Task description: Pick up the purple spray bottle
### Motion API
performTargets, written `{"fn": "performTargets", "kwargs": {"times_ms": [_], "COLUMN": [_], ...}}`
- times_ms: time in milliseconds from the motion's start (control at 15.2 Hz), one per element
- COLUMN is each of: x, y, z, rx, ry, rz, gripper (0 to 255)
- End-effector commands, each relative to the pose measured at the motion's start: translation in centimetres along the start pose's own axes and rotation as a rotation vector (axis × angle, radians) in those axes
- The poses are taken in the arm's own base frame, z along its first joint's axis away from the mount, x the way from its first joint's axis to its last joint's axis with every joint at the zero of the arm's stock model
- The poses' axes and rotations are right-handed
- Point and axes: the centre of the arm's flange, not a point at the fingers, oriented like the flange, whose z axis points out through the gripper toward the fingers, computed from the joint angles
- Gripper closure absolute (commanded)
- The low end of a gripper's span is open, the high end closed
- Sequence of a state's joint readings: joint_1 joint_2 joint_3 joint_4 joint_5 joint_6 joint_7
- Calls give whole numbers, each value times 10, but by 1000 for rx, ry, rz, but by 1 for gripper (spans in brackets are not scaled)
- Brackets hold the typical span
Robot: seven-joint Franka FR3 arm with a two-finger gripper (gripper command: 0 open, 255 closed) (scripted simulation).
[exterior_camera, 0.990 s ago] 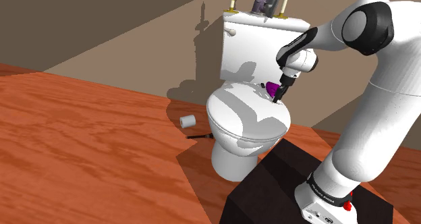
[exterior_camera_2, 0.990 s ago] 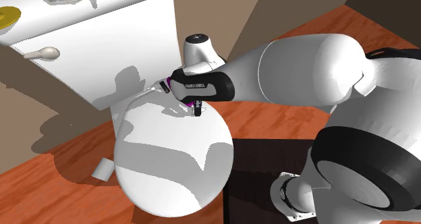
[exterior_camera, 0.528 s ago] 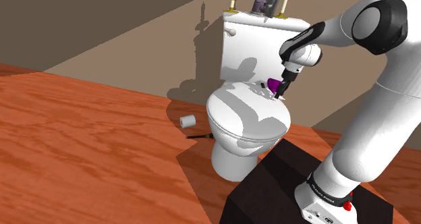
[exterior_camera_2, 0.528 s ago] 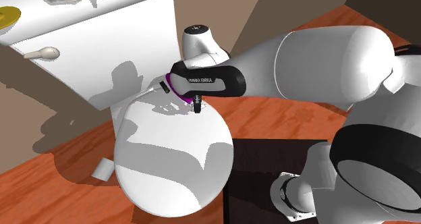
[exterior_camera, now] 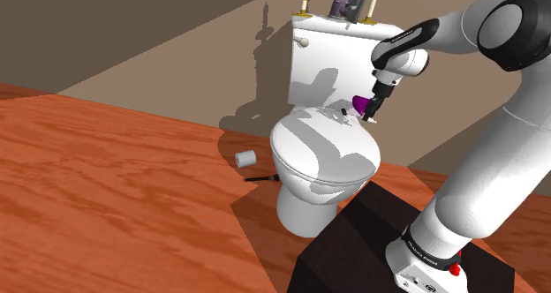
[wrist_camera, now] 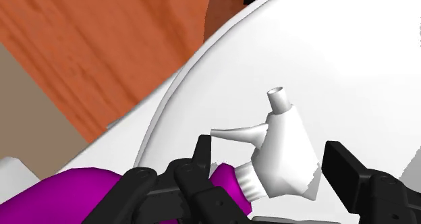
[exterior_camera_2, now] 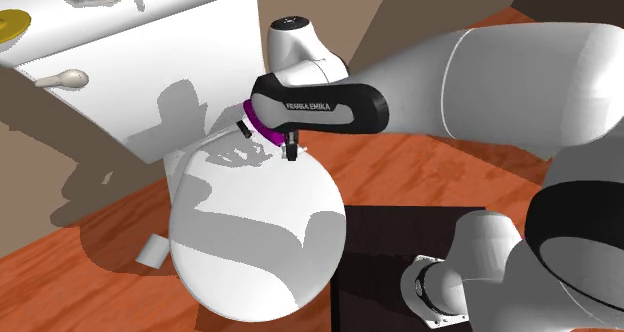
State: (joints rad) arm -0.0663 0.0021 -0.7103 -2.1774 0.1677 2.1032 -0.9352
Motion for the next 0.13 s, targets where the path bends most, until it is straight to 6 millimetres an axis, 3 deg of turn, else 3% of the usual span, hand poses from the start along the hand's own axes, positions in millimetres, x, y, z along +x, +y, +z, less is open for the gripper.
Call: {"fn": "performTargets", "kwargs": {"times_ms": [0, 66], "x": [1, 1], "y": [-1, -1], "z": [-7, -7], "rx": [0, 0], "ry": [0, 0], "rz": [0, 0], "gripper": [255, 255]}}
